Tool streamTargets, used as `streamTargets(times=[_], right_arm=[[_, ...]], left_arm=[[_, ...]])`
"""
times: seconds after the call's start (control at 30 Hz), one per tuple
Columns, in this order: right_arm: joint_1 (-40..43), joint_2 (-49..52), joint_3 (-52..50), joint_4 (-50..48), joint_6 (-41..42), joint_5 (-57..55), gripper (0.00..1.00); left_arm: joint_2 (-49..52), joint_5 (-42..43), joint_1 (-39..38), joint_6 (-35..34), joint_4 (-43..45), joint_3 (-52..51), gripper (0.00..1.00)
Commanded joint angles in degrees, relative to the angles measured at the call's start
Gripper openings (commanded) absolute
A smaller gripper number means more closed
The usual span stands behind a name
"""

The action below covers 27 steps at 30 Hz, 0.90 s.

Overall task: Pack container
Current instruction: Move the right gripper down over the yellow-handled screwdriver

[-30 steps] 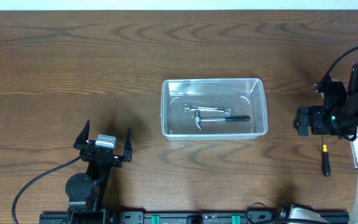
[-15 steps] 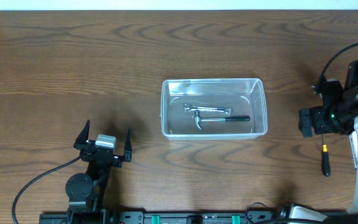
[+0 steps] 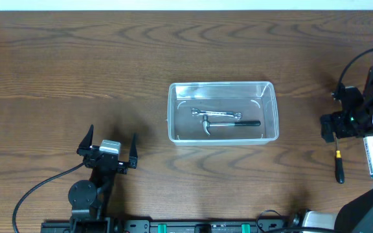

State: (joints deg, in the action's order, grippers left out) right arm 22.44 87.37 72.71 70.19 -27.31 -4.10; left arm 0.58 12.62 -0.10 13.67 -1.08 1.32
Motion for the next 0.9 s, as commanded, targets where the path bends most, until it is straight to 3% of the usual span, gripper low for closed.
streamTargets(times=[0.0, 0.27, 0.47, 0.67, 0.87], right_arm=[[1.68, -0.24, -0.35, -0.46, -1.55, -0.2, 0.99], [1.95, -5.09, -1.03, -0.15, -3.02, -0.46, 0.99], [3.93, -10.4, -7.58, -0.39, -2.99, -0.39, 0.99], [8.02, -16.15, -16.41, -8.22, -2.56, 0.13, 0.99], [13.2, -16.55, -21.94, -15.32, -4.31, 8.96, 0.99]], left_arm=[[-0.35, 0.17, 0.2, -0.28, -1.86, -1.09, 0.98], [-0.35, 0.17, 0.2, -0.28, -1.86, -1.09, 0.98], [-0.35, 0.17, 0.2, -0.28, -1.86, -1.09, 0.98], [-0.35, 0.17, 0.2, -0.28, -1.86, -1.09, 0.98], [-0.35, 0.17, 0.2, -0.28, -1.86, -1.09, 0.98]])
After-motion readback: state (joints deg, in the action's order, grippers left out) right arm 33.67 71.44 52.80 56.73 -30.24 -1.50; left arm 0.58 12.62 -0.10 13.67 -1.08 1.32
